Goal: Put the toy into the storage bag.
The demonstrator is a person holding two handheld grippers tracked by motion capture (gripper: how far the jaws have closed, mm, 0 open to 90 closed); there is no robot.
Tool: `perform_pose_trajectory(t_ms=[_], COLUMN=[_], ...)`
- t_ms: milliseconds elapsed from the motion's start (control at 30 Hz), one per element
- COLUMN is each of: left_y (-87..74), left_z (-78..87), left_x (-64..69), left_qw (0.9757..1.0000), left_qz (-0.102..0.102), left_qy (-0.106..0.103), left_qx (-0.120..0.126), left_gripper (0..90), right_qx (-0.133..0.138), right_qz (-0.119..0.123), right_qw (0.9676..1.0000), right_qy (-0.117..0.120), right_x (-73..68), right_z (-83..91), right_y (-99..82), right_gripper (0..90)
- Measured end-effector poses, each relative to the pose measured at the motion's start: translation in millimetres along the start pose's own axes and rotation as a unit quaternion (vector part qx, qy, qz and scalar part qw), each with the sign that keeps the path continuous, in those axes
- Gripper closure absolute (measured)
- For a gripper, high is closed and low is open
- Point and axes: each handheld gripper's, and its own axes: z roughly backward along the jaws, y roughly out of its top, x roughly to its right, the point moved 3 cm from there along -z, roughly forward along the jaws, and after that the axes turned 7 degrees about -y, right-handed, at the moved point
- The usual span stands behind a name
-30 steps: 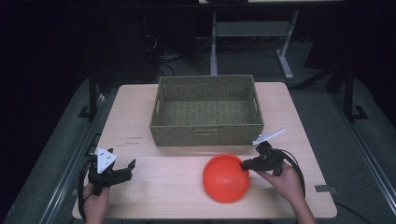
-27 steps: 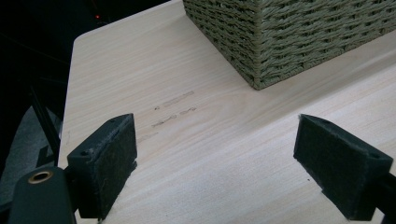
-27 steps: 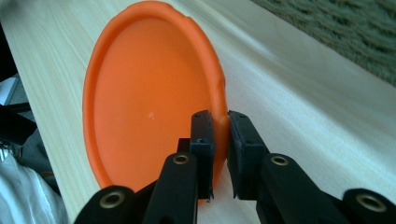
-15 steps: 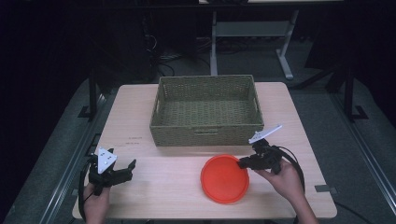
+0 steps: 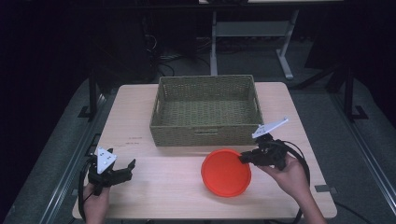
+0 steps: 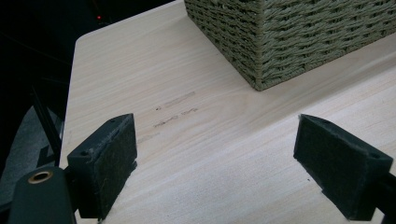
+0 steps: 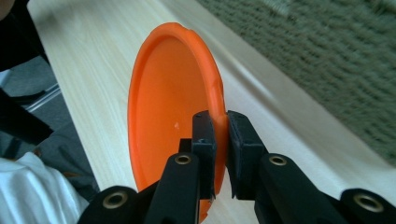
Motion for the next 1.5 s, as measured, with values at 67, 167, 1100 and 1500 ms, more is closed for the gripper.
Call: perform_pose_trajectory(t_ms=[67, 167, 1100, 1500], left_y=[-0.1, 0.1, -0.4, -0.2], left_z=[0.0, 0.1, -1.5, -1.2], left_x=[-0.4, -0.6, -5.4, -5.3], left_qw=[1.0000, 1.0000, 0.9999, 0.9999], left_qz=[0.000, 0.001, 0.011, 0.012], left_qy=[0.000, 0.000, 0.000, -0.001], left_qx=[0.000, -0.001, 0.002, 0.003], left_gripper=[12.8, 12.9, 12.9, 12.9], right_qx=[-0.001, -0.001, -0.009, -0.019], right_qz=[0.003, 0.008, 0.033, 0.045], right_qw=[1.0000, 0.9999, 0.9982, 0.9966], right_qy=[-0.005, -0.010, -0.048, -0.067], right_x=[-0.8, -0.5, 5.0, 8.3], right_z=[3.3, 6.8, 55.8, 72.6], right_y=[3.3, 8.0, 75.1, 110.6], right_gripper=[82.1, 82.2, 82.1, 82.1])
